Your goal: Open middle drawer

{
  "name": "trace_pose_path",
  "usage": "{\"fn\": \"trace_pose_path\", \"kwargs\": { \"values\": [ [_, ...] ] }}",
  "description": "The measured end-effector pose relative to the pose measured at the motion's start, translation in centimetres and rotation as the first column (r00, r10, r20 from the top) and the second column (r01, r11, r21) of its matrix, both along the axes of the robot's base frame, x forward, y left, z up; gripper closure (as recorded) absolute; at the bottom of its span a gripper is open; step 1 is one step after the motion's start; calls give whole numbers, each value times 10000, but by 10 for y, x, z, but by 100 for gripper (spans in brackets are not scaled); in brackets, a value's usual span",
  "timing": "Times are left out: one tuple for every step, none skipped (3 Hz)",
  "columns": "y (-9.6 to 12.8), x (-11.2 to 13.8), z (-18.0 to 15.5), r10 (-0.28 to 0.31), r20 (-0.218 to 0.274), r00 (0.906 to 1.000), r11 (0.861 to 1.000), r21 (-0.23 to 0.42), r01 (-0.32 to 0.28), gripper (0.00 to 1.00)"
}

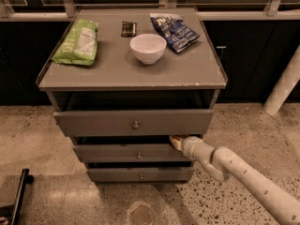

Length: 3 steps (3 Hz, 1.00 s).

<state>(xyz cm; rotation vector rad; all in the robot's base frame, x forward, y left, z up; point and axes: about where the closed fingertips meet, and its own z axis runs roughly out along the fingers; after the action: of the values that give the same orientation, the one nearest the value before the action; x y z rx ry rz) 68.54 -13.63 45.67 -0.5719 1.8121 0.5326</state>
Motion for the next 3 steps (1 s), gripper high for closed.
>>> {"fn": "trace_pose_path", "kwargs": {
  "values": [
    [0,0,0,3,-6,10000,10000,-3,-3,100],
    [4,-5,-8,104,-250,9996,9999,-132,-108,100],
    [27,-2,1,938,-981,9907,9952,-175,-960,100]
  ]
}}
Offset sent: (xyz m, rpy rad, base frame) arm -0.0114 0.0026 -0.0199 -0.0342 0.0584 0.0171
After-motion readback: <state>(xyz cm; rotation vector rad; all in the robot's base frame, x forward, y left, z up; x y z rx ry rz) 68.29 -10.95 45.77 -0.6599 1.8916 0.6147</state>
